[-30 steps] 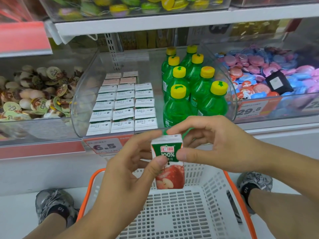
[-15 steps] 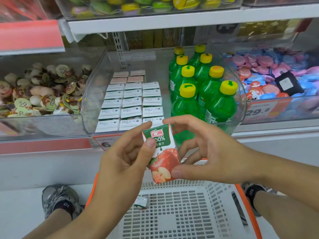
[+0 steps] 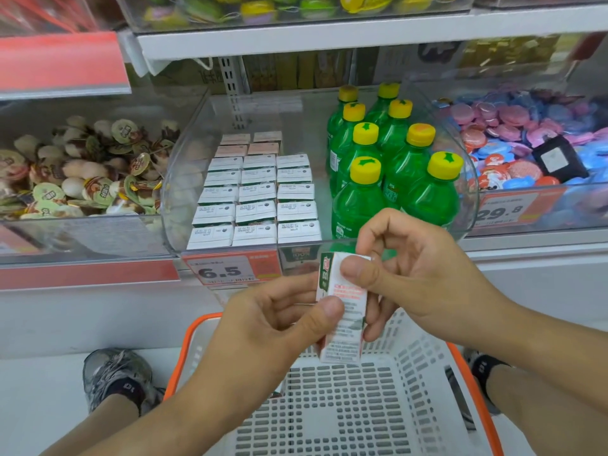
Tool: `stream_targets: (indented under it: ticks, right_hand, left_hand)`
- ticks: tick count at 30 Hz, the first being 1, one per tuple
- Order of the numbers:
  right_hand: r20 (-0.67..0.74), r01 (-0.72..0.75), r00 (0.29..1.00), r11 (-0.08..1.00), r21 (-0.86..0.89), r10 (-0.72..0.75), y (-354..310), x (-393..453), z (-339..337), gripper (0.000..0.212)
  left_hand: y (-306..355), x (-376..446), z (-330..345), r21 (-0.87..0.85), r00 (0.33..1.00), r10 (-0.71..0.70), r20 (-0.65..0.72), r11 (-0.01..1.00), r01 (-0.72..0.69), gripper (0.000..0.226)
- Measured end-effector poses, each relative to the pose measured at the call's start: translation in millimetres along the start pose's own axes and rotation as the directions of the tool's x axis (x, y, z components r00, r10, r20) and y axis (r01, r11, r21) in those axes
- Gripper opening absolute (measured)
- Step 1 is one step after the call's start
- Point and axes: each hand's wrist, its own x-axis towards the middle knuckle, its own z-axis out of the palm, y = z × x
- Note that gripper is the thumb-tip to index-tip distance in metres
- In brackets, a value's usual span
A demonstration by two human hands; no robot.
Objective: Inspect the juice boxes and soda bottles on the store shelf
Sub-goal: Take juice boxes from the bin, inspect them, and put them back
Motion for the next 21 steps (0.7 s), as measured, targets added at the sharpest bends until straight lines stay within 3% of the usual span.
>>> stream_targets:
  ticks: [6, 17, 21]
  right_hand:
    - [-0.004, 0.001, 1.0, 1.0, -0.014, -0.001, -0.4, 0.1, -1.1, 0.032]
    - [0.038, -0.033, 0.998, 0.925, -0.378, 0.051, -1.3, -5.1, -3.6, 0.082]
    - [0.025, -0.03, 0.999, 0.885, -0.465, 0.048, -2.8, -6.0, -1.2, 0.076]
  left_hand:
    - [-1.4, 2.6, 1.6, -0.04, 0.998, -0.028, -0.048, 0.999, 0.027, 0.039]
    - [-1.1, 4.9, -0.2, -0.12, 1.0, 0.002, 0.0, 0.993, -0.002, 0.04]
    - [0.3, 4.5, 2.1, -0.154, 1.0, -0.017, 0.007, 0.988, 0.018, 0.035]
